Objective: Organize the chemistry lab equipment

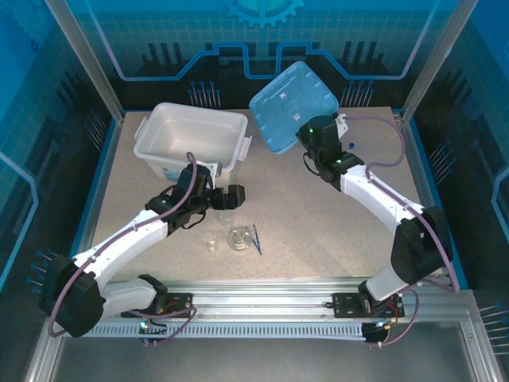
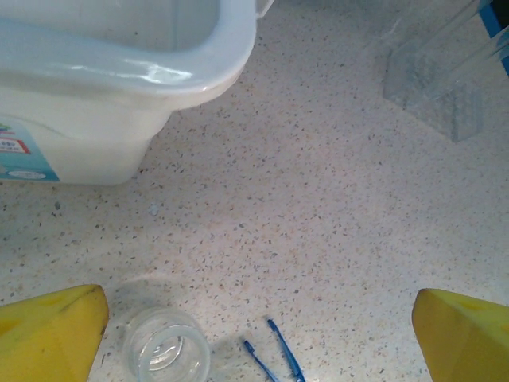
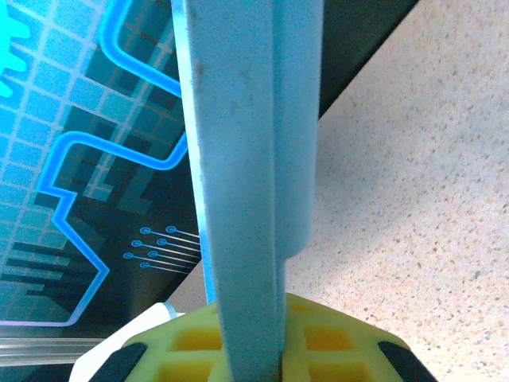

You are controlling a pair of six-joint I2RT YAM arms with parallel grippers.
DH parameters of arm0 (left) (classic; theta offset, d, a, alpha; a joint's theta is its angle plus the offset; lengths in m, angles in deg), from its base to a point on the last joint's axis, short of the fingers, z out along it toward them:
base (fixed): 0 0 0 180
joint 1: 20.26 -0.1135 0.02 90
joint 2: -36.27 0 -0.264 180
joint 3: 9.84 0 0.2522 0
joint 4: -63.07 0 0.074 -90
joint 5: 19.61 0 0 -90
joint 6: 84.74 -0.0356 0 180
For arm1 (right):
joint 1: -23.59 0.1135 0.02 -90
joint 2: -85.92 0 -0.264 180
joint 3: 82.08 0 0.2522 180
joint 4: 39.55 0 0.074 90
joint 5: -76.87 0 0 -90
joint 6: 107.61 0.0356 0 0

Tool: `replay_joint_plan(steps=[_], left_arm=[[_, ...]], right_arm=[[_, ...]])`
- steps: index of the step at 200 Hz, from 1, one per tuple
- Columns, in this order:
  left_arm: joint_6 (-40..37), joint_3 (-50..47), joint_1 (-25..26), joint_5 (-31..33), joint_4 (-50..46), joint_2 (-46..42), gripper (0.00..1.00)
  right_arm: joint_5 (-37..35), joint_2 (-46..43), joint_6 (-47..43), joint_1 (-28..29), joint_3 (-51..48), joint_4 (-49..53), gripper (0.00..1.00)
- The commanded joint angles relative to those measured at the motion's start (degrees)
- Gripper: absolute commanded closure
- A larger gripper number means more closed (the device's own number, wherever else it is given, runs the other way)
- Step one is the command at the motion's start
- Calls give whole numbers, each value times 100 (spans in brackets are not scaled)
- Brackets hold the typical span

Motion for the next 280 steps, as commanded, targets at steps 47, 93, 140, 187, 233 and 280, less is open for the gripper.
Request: replay_joint_plan(steps=[47,93,140,187,233,280], left_arm=[[103,136,-62,-23,-86,79,1],[70,-46,-56,62,-103,-42,1],[16,-212,-59,126,-102,-176,1],[27,-347,-59,129,-7,-159,1],[11,-443,-63,134,12,-185,1],[55,-513,-59,108,97,-168,1]], right_arm=[[349,245,50,-215,-87,-293,100],[610,871,689,-207,-210,-858,99],[642,1404,1378,-151,-344,-1207,99],[563,1913,1910,94,-436,-1341,93],[420,2056,1975,109,-700,-1427,80],[414,2179,1982,80,-857,-1499,67]])
